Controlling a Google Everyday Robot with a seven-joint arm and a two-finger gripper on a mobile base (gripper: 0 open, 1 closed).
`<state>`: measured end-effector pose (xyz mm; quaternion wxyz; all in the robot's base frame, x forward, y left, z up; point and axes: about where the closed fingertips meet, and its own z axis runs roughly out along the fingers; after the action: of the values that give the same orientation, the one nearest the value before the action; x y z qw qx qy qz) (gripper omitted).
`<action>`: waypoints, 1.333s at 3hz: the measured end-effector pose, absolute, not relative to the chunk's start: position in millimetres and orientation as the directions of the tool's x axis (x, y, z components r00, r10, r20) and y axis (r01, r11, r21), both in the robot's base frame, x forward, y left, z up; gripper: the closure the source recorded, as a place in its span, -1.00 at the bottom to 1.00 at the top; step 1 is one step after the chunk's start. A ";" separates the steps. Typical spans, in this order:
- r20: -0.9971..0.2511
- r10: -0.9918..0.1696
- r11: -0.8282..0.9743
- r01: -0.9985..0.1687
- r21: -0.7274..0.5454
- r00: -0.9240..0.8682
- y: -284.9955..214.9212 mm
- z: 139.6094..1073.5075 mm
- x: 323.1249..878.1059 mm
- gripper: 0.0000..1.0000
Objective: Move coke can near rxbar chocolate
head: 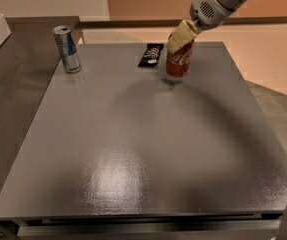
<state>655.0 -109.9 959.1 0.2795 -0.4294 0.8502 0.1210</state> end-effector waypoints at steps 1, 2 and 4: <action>-0.575 -0.644 0.623 -0.782 -0.012 -0.505 -108.3 951.0 676.3 1.00; -0.578 -0.624 0.639 -0.769 0.010 -0.526 -110.2 943.3 691.2 1.00; -0.602 -0.595 0.641 -0.766 0.045 -0.533 -103.6 931.3 711.7 0.25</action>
Offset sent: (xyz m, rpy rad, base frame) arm 0.0573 -0.0085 -0.0194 0.0519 0.0488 -0.0791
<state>711.7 -103.6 931.3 0.2786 -0.3947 0.8620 0.1537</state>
